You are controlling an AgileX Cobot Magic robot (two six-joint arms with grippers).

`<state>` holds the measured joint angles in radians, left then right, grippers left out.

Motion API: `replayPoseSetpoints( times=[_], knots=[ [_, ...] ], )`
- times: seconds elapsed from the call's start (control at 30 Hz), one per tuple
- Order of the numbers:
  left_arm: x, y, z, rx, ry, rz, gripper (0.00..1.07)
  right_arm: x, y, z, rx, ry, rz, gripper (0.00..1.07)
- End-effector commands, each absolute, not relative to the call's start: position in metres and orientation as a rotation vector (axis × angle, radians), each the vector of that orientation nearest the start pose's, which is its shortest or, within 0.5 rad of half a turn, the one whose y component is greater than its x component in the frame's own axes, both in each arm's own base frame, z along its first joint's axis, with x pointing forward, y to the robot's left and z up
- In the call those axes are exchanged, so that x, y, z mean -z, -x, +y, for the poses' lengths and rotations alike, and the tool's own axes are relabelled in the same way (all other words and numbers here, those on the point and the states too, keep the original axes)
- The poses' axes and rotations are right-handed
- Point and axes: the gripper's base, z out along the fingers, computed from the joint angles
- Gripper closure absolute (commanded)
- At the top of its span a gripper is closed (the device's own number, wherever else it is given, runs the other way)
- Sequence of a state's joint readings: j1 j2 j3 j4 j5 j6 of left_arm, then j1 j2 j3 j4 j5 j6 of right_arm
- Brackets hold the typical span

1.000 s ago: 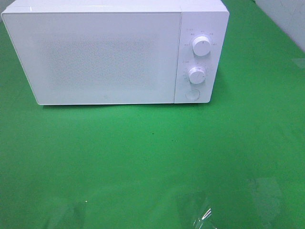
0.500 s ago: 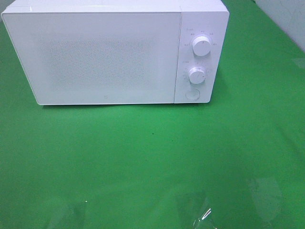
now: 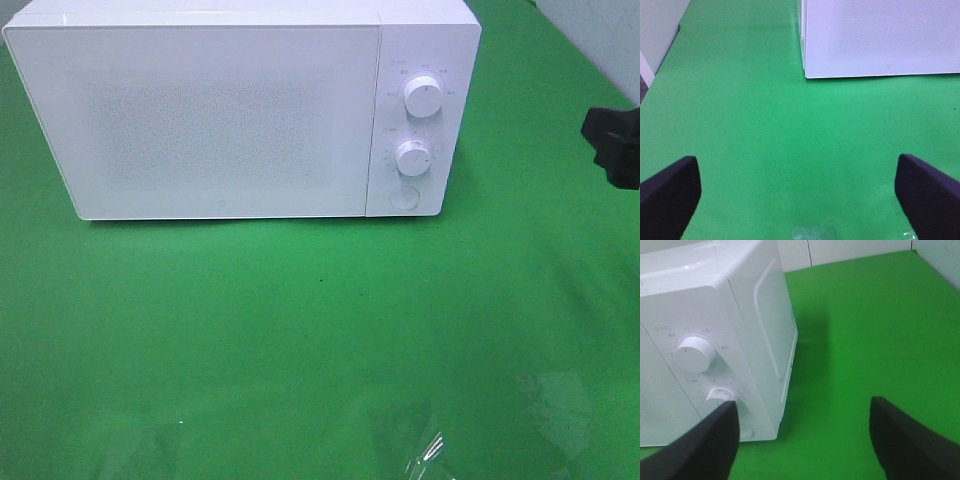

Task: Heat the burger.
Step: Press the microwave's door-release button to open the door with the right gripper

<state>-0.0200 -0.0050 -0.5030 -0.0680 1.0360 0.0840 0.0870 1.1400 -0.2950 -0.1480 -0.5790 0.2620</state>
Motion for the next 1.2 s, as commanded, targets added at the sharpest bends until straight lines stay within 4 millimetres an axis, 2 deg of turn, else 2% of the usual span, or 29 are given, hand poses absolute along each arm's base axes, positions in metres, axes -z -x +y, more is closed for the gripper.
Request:
replayPoseSetpoints(
  times=[0.03,0.13,0.2,0.37,0.4,0.43,0.6,0.67,0.77,0.83,0.9,0.93,0.97,1.0,1.03,1.07,1.1,1.13,1.17,1.2],
  knots=[
    [-0.279,0.008,-0.005,0.036,-0.099,1.994,0.03,-0.216,-0.209,0.026,-0.246,-0.052,1.758,0.35],
    [-0.279,0.008,-0.005,0.036,-0.099,1.994,0.03,-0.212,-0.211,0.031,-0.219,-0.034,1.761,0.35],
    [-0.279,0.008,-0.005,0.036,-0.099,1.994,0.03,-0.207,-0.214,0.05,-0.181,-0.005,1.73,0.35],
    [-0.279,0.008,-0.005,0.036,-0.099,1.994,0.03,-0.202,-0.214,0.062,-0.155,0.009,1.709,0.35],
    [-0.279,0.008,-0.005,0.036,-0.099,1.994,0.03,-0.197,-0.214,0.071,-0.145,0.023,1.704,0.35],
    [-0.279,0.008,-0.005,0.036,-0.099,1.994,0.03,-0.193,-0.212,0.08,-0.151,0.004,1.697,0.35],
    [-0.279,0.008,-0.005,0.036,-0.099,1.994,0.03,-0.185,-0.209,0.092,-0.152,-0.016,1.701,0.36],
    [-0.279,0.008,-0.005,0.036,-0.099,1.994,0.03,-0.174,-0.203,0.107,-0.147,-0.025,1.706,0.37],
    [-0.279,0.008,-0.005,0.036,-0.099,1.994,0.03,-0.172,-0.201,0.111,-0.155,-0.038,1.705,0.37],
    [-0.279,0.008,-0.005,0.036,-0.099,1.994,0.03,-0.169,-0.198,0.116,-0.188,-0.089,1.712,0.39],
    [-0.279,0.008,-0.005,0.036,-0.099,1.994,0.03,-0.166,-0.196,0.121,-0.347,-0.279,1.712,0.48],
    [-0.279,0.008,-0.005,0.036,-0.099,1.994,0.03,-0.166,-0.196,0.121,-0.347,-0.279,1.712,0.48],
    [-0.279,0.008,-0.005,0.036,-0.099,1.994,0.03,-0.166,-0.196,0.121,-0.51,-0.468,1.689,0.56],
    [-0.279,0.008,-0.005,0.036,-0.099,1.994,0.03,-0.166,-0.196,0.121,-0.51,-0.468,1.689,0.56],
    [-0.279,0.008,-0.005,0.036,-0.099,1.994,0.03,-0.166,-0.196,0.121,-0.627,-0.606,1.658,0.6],
    [-0.279,0.008,-0.005,0.036,-0.099,1.994,0.03,-0.166,-0.196,0.121,-0.686,-0.675,1.641,0.69],
    [-0.279,0.008,-0.005,0.036,-0.099,1.994,0.03,-0.166,-0.196,0.121,-0.686,-0.675,1.641,0.69],
    [-0.279,0.008,-0.005,0.036,-0.099,1.994,0.03,-0.166,-0.196,0.122,-0.78,-0.784,1.609,0.77],
    [-0.279,0.008,-0.005,0.036,-0.099,1.994,0.03,-0.166,-0.196,0.122,-0.78,-0.784,1.609,0.77],
    [-0.279,0.008,-0.005,0.036,-0.099,1.994,0.03,-0.166,-0.196,0.122,-0.866,-0.872,1.578,0.85]
  ],
)
